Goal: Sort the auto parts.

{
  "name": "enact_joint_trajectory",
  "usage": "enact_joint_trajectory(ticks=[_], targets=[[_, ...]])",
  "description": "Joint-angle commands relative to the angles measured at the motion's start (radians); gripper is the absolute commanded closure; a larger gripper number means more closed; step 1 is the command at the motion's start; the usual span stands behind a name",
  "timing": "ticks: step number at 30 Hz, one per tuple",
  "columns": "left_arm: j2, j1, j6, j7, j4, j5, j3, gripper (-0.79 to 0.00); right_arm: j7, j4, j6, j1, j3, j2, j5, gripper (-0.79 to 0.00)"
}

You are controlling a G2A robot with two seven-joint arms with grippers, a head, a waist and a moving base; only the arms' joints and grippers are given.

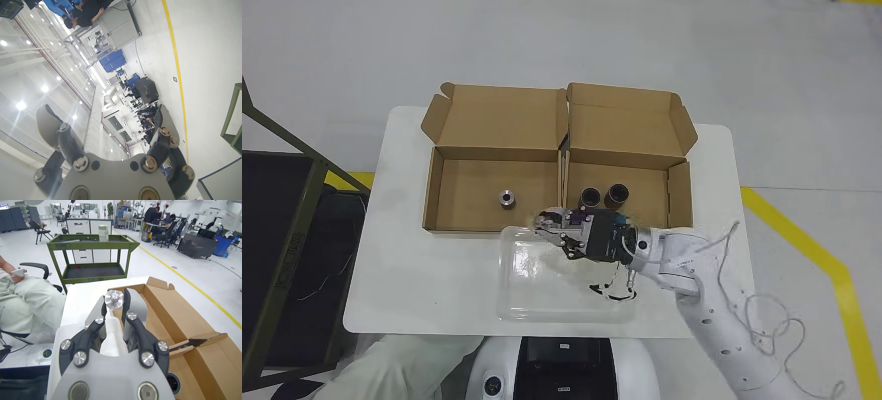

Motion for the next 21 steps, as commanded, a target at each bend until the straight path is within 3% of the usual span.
enact_joint_trajectory(ticks=[1, 21], targets=[[0.000, 0.000, 0.000, 0.000, 0.000, 0.000, 0.000, -0.785, -0.020, -0.018, 0.000, -0.008, 0.019, 0.004, 0.006, 0.000], [0.000, 0.000, 0.000, 0.000, 0.000, 0.000, 0.000, -0.785, -0.138, -0.106, 0.022, -0.022, 0.119, 0.027, 0.026, 0.000]])
